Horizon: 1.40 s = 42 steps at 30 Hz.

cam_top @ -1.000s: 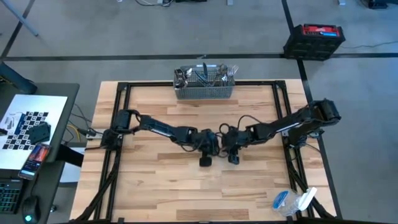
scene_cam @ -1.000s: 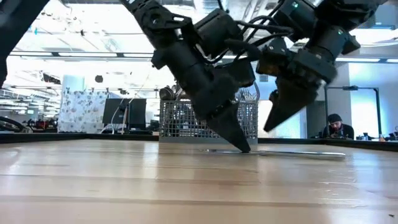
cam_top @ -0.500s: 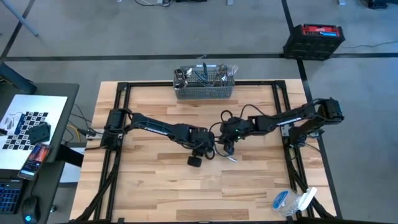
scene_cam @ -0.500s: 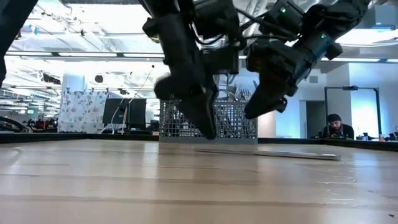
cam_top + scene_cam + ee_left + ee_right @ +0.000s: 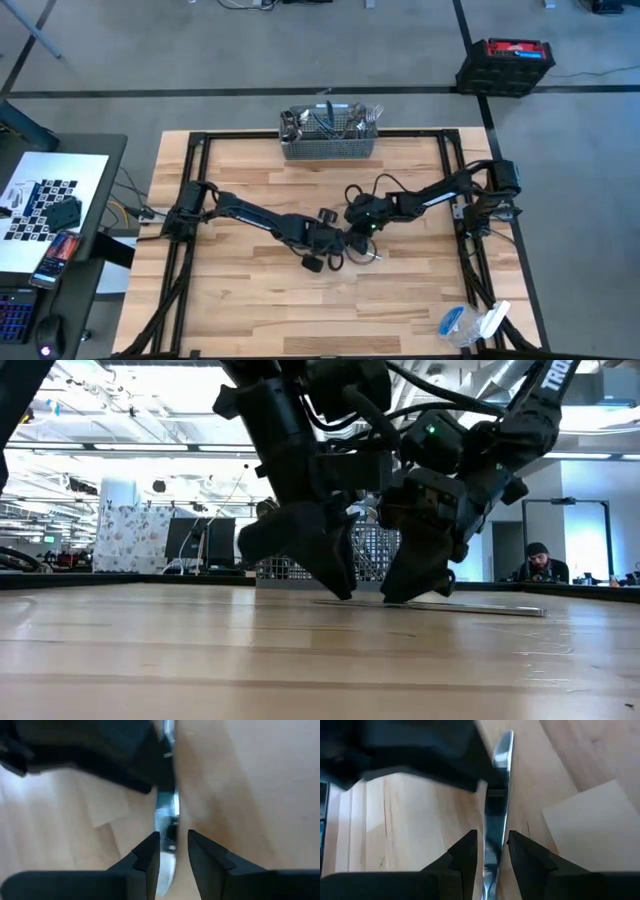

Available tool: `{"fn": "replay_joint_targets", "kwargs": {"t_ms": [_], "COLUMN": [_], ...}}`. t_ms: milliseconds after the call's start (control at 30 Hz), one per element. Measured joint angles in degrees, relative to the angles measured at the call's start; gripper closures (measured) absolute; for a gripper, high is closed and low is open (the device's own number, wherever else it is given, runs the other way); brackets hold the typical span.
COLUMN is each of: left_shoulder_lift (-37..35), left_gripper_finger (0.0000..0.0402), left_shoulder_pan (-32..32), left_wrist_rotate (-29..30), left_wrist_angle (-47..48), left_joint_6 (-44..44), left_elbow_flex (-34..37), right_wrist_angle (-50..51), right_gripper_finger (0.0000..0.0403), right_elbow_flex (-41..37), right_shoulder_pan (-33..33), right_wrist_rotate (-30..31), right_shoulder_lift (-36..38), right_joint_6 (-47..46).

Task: Sort silverware
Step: Put the silver table knife into the gray organizer

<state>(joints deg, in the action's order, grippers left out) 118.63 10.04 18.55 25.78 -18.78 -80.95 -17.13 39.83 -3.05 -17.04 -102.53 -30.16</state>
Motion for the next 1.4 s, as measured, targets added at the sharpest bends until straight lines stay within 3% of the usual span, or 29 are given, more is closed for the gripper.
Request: {"fn": "replay_joint_targets", "kwargs": {"t_ms": [267, 533, 1133, 1400], "left_shoulder_lift": [0.7, 3.4, 5.1, 5.2], "left_gripper_finger": [0.0318, 0.0318, 0.0318, 0.0333], "left_shoulder_pan": [0.1, -0.3, -1.1, -1.9], "left_wrist_rotate": [0.1, 0.6, 8.4, 8.5], "left_wrist_angle": [-0.8, -5.0, -12.1, -13.4], "left_joint_6": [0.5, -4.3, -8.8, -9.0], "left_elbow_flex": [0.0, -0.1, 0.3, 0.4], "right_wrist_angle": [-1.8, -1.7, -2.0, -1.5], "right_gripper_finger": [0.0301, 0.0301, 0.0301, 0.0319], "right_elbow_flex": [0.2, 0.2, 0.0, 0.0], "right_shoulder_pan": [-0.2, -0.2, 0.6, 0.9], "right_wrist_rotate": [-1.6, -1.9, -2.1, -2.3], "right_shoulder_lift": [-3.3, -3.5, -3.5, -3.5], "right_joint_6": [-0.7, -1.1, -0.4, -0.5]}}
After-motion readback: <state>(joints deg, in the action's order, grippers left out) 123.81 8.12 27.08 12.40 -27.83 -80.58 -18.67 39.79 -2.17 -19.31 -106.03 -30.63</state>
